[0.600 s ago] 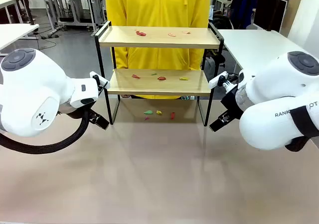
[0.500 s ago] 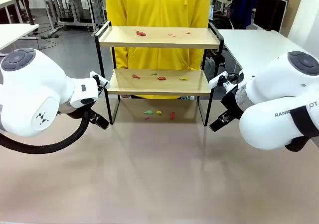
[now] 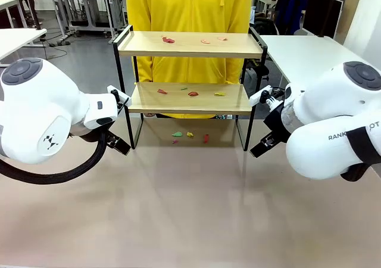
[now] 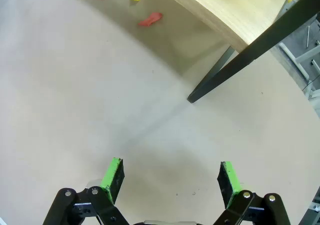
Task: Clean the shelf.
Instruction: Pick up the Duster handed by the human.
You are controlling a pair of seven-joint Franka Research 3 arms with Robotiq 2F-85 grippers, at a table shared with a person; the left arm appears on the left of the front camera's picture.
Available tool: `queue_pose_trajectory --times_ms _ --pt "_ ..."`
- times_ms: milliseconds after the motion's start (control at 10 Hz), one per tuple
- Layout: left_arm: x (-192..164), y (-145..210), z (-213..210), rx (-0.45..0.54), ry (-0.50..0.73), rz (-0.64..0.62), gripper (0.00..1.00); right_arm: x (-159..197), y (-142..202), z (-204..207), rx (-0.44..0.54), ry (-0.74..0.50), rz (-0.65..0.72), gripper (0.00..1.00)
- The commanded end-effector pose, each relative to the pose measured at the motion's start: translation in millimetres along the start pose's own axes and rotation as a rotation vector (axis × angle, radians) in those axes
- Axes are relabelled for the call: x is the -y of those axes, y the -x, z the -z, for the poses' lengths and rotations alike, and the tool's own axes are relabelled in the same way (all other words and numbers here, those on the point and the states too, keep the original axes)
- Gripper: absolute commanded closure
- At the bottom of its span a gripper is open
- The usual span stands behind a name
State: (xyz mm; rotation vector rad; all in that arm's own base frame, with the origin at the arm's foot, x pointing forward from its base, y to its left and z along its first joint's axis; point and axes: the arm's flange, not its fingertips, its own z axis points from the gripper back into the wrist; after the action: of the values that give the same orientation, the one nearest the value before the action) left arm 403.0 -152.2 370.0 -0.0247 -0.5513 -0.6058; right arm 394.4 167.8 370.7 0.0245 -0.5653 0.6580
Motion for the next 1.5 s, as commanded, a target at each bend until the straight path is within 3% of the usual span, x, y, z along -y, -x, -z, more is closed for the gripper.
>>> queue_pose_trajectory --times_ms 0,200,300,600,800,900,1100,1400 --pt "0 0 0 0.0 0.0 0.0 0.0 0 0 0 0.0 0.0 0.001 0.0" --pt "0 0 0 0.0 0.0 0.0 0.0 0 0 0 0.0 0.0 0.0 0.0" --pt "0 0 0 0.0 0.0 0.0 0.0 11 -20 -18 0.019 -0.033 -0.037 0.0" --pt "-54 -41 -56 0.018 0.132 -0.005 0.0 63 -68 -81 0.079 -0.067 0.013 0.0" --pt "-97 -58 -81 0.056 0.277 0.053 0.0 100 -83 -104 0.081 -0.138 -0.043 0.0" --pt "-124 -64 -87 0.095 0.409 0.114 0.0 125 -84 -109 0.086 -0.216 -0.108 0.0" --pt "-183 -65 -82 0.227 0.618 0.232 0.0 167 -77 -101 0.097 -0.323 -0.233 0.0" --pt "-245 -42 -60 0.571 0.704 0.368 0.0 212 -50 -78 0.168 -0.462 -0.428 0.0"
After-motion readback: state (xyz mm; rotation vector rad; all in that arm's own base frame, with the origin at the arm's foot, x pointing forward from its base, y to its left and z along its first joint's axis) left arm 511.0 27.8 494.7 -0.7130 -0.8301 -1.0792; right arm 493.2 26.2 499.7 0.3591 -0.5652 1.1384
